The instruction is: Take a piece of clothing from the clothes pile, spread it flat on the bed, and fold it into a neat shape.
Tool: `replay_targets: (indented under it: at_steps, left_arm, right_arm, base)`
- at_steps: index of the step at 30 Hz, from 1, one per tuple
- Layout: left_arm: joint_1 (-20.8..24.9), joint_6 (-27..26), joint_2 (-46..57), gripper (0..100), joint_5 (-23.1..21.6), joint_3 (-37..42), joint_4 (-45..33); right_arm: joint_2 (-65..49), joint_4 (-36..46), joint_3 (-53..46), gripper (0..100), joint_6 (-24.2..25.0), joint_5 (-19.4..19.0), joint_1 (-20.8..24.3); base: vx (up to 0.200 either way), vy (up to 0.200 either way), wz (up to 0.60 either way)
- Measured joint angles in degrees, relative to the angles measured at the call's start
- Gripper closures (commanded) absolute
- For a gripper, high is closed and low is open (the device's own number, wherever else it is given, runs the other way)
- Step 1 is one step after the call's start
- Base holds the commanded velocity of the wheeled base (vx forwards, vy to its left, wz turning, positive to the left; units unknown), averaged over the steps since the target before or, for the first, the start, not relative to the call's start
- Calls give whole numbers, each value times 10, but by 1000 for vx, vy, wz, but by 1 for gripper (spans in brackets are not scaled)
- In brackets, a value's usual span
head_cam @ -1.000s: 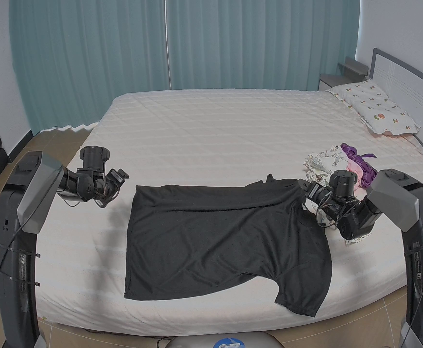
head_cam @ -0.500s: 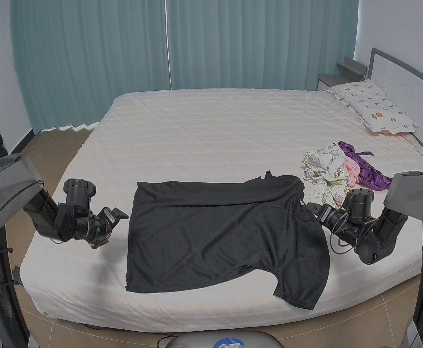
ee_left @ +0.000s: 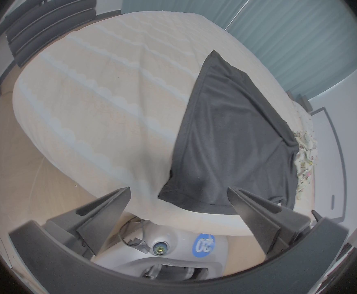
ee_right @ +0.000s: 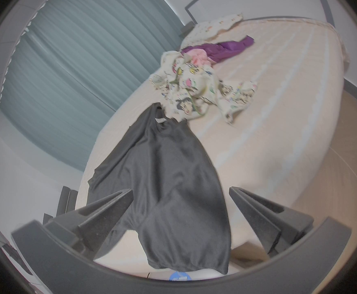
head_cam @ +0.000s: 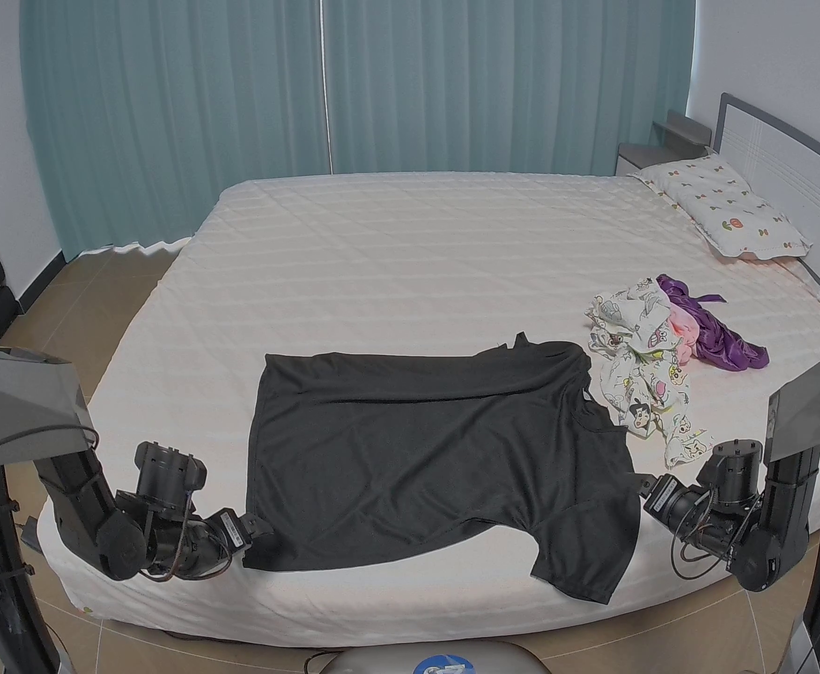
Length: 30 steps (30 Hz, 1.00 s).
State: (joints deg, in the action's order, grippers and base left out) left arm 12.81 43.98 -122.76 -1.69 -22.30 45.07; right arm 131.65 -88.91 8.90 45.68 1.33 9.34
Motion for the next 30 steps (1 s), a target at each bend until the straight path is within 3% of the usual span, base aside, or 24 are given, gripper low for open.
replay_targets:
  at_steps: [10, 21, 22, 30]
  left_arm:
    - [38, -1, -43, 0, 59, 10, 75]
    - [70, 1, -73, 0, 93, -5, 76]
    - [73, 0, -77, 100, 99, -7, 76]
    - [79, -1, -88, 100, 106, -10, 72]
  right_arm:
    - [3, -1, -25, 0, 12, 0, -2]
    - [3, -1, -25, 0, 12, 0, -1]
    - [3, -1, -26, 0, 11, -1, -1]
    - [2, -1, -42, 0, -23, -10, -2]
  base:
    - [0, 0, 0]
    - [0, 0, 0]
    - [0, 0, 0]
    - [0, 0, 0]
